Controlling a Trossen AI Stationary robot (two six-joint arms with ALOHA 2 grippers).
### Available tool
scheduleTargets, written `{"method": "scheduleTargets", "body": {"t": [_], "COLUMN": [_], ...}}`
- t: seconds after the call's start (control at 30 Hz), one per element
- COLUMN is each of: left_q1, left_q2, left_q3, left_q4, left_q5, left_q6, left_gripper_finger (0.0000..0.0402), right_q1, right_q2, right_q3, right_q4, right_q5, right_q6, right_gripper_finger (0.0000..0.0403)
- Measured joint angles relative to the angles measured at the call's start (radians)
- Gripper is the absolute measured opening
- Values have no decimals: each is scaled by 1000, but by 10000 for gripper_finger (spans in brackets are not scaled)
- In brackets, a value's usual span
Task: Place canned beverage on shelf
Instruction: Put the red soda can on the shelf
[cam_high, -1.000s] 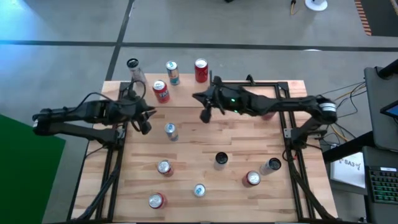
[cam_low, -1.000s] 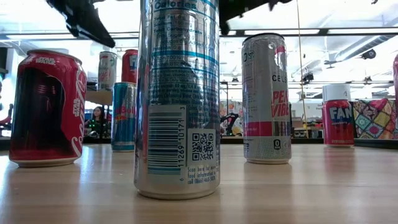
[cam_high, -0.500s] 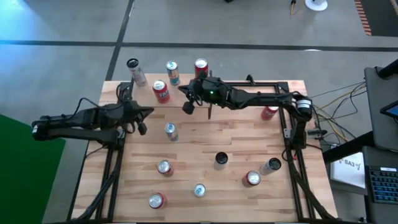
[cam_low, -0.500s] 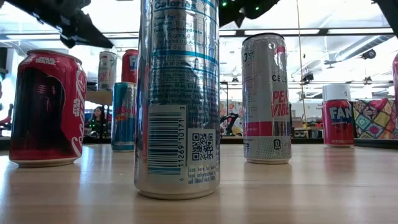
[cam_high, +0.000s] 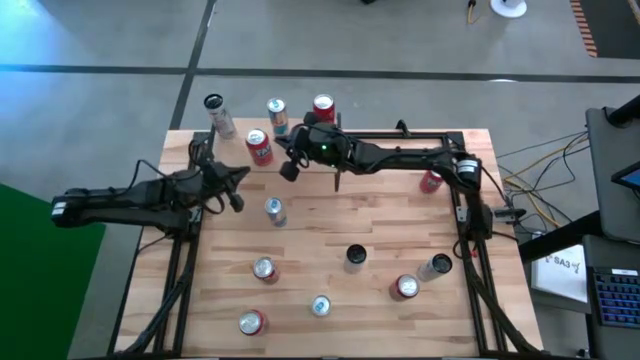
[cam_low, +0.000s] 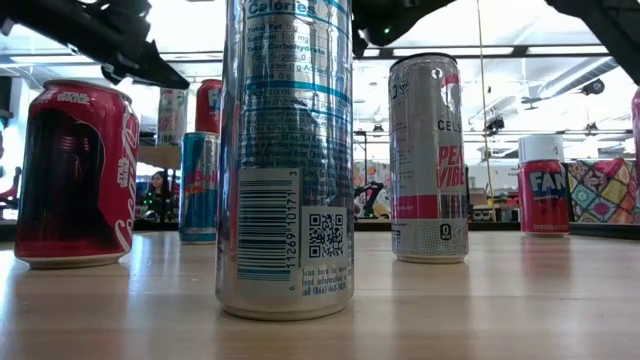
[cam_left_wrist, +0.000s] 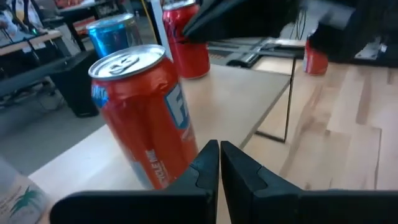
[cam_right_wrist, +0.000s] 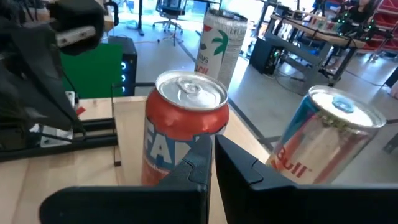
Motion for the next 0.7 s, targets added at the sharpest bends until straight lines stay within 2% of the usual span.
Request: {"method": "scheduleTargets", "body": {"t": [0.27,0.7], "left_q1": [10,78], "left_q2": [15,105], "left_q3": [-37,-47], "left_q4": [57,161], "left_q5": [-1,-2], "left_q6": [14,54], "left_gripper_finger": [0,0], "right_q1": [-12,-23], "right_q2": [54,56], "right_q3": [46,45], "right_q4": [-3,16], "right_q5": [8,8], "right_q6": [11,14], "right_gripper_finger": [12,12]}}
